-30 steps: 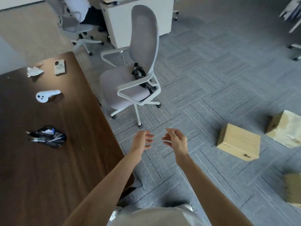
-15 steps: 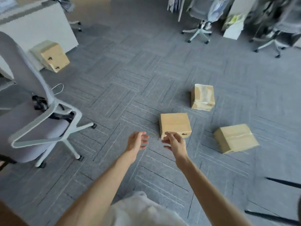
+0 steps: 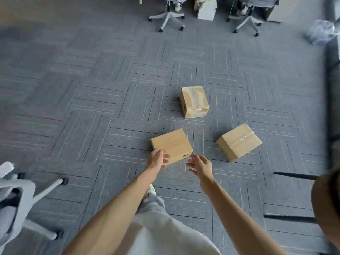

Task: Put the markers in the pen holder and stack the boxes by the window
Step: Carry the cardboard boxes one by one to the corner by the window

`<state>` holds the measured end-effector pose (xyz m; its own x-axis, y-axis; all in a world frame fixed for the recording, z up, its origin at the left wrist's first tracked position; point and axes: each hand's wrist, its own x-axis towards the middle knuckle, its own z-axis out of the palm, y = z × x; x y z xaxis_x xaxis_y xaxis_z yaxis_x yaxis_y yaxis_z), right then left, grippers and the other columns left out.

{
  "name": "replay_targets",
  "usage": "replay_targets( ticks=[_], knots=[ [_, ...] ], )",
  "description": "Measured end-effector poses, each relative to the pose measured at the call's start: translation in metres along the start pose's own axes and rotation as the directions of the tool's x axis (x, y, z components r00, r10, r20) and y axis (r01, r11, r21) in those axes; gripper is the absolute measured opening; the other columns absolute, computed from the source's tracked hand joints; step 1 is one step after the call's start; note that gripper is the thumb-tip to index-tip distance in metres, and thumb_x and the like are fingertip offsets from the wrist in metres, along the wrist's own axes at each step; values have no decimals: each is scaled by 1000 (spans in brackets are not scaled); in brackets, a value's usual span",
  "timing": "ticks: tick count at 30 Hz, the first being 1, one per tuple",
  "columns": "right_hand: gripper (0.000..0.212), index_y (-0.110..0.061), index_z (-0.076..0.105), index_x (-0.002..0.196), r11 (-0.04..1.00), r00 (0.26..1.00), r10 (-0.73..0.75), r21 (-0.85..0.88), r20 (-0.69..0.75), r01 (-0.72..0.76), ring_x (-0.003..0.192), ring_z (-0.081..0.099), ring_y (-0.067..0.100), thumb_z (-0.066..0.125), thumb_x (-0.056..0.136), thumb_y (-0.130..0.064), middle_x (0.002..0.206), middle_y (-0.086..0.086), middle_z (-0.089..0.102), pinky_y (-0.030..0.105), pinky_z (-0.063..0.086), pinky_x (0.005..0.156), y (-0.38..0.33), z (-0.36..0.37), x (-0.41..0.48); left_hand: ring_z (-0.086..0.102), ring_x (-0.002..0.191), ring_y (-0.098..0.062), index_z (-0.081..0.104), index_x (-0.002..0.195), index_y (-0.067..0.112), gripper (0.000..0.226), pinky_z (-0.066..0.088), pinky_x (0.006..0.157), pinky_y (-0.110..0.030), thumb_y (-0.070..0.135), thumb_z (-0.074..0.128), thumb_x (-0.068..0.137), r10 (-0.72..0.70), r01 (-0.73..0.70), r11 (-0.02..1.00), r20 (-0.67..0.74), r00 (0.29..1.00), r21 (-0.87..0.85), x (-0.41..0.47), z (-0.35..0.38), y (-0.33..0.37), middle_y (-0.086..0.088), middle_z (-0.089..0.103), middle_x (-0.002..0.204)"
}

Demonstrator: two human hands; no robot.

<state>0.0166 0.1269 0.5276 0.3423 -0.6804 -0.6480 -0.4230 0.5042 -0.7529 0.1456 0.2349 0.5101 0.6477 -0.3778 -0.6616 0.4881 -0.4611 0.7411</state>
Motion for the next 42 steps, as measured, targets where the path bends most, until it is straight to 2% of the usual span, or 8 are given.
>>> replay_targets(
  ticks=[9, 14, 18, 28, 33, 35, 38, 42],
  knots=[
    [20, -5, 68, 103, 987, 978, 87, 151, -191, -58, 73, 66, 16, 56, 97, -19, 87, 7, 69, 25, 51, 62, -48, 16, 78, 58, 64, -15, 58, 86, 18, 25, 45, 57, -27, 16, 39, 101, -62, 23, 965, 143, 988, 262, 101, 20, 79, -3, 68, 84],
    [15, -8, 65, 98, 963, 962, 170, 244, -215, -116, 69, 63, 15, 54, 98, -18, 82, 6, 67, 27, 52, 64, -60, 10, 126, 60, 67, -16, 60, 89, 18, 23, 50, 71, -33, 17, 40, 100, -89, 38, 918, 111, 990, 395, 150, 53, 107, -4, 70, 88],
    [20, -7, 65, 107, 962, 968, 201, 215, -153, -166, 77, 65, 17, 53, 99, -21, 91, 7, 69, 28, 52, 66, -69, -1, 171, 59, 69, -15, 59, 100, 14, 22, 49, 69, -32, 17, 38, 102, -72, 13, 901, 120, 990, 433, 186, 82, 131, -2, 68, 86],
    [25, -14, 64, 109, 959, 946, 285, 57, -155, -279, 104, 66, 27, 52, 99, -34, 110, 10, 69, 42, 55, 87, -67, 2, 229, 59, 64, -14, 59, 97, 15, 19, 46, 60, -29, 18, 41, 100, -195, -27, 751, 261, 946, 659, 263, 93, 146, -3, 68, 86],
    [43, -16, 60, 129, 887, 881, 459, 116, -113, -447, 105, 62, 26, 53, 98, -45, 119, 11, 64, 39, 50, 87, -45, 51, 234, 59, 67, -16, 62, 104, 12, 21, 44, 53, -25, 19, 43, 99, -314, -46, 644, 319, 894, 763, 315, 57, 136, -3, 69, 87],
    [46, -19, 60, 132, 854, 847, 514, 172, -139, -490, 112, 61, 28, 55, 96, -47, 124, 13, 63, 43, 50, 94, -36, 75, 235, 60, 70, -18, 62, 104, 12, 21, 43, 53, -25, 19, 42, 99, -353, -48, 625, 338, 872, 779, 338, 40, 139, -3, 69, 87],
    [50, -17, 56, 136, 818, 803, 559, 295, -206, -494, 117, 56, 27, 55, 97, -47, 132, 9, 58, 47, 49, 99, -26, 110, 244, 60, 73, -18, 61, 99, 14, 20, 46, 61, -27, 19, 42, 99, -373, -49, 623, 351, 859, 781, 377, 23, 143, -4, 69, 93],
    [52, -14, 52, 140, 773, 766, 587, 463, -261, -434, 115, 57, 24, 53, 99, -44, 133, 7, 58, 38, 47, 86, -11, 146, 269, 60, 72, -17, 58, 85, 23, 18, 46, 65, -30, 21, 46, 97, -365, -57, 610, 344, 865, 790, 422, 24, 132, -5, 70, 98]
  ],
)
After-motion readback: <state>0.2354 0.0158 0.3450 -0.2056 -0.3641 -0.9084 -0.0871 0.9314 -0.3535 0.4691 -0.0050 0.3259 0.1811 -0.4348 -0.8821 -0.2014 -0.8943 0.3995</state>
